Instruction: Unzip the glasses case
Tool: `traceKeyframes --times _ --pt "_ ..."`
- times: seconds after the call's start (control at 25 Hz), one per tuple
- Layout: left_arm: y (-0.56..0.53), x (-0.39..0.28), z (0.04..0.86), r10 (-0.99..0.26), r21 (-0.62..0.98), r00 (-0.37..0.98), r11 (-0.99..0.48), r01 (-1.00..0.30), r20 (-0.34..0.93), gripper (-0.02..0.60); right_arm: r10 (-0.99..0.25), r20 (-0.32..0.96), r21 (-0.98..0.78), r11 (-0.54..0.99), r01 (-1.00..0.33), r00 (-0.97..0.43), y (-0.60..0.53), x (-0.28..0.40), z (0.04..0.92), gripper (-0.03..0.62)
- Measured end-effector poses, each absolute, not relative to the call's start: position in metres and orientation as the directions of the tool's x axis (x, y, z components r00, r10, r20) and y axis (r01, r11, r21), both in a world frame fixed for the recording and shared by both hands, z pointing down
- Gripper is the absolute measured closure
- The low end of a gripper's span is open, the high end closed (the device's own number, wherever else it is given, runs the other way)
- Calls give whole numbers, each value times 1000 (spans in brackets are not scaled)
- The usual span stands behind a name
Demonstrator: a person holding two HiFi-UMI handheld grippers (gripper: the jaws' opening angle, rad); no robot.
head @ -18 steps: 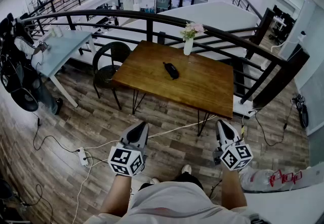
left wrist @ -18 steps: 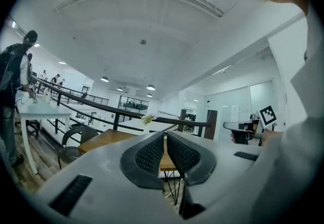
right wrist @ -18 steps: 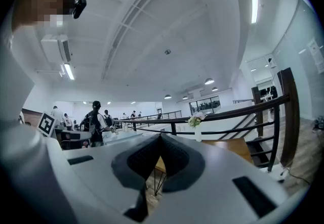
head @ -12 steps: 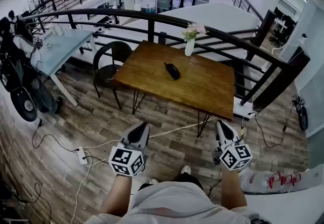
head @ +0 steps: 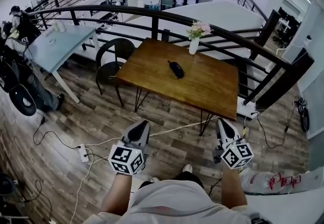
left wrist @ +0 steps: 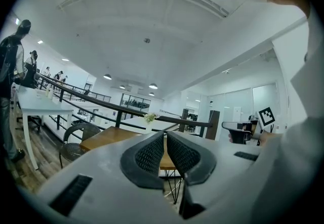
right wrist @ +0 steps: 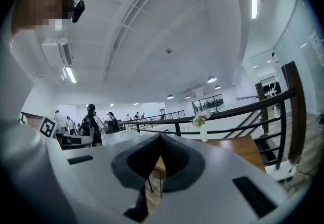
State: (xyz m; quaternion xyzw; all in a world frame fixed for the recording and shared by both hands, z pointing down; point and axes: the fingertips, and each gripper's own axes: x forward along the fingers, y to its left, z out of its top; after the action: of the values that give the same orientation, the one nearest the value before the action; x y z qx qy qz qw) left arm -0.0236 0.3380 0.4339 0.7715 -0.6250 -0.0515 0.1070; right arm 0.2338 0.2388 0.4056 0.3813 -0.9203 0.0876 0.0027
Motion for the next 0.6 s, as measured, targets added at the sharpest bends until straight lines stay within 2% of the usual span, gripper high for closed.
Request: traceKeyframes --times 0.32,0.6 --pt "317 -29 451 -969 265 231 -201 -943 89 552 -684 92 -196 700 -687 -724 223 228 417 543" --pt "254 -41 454 -968 259 223 -188 -947 111 552 -662 101 -186 721 -668 -743 155 209 427 543"
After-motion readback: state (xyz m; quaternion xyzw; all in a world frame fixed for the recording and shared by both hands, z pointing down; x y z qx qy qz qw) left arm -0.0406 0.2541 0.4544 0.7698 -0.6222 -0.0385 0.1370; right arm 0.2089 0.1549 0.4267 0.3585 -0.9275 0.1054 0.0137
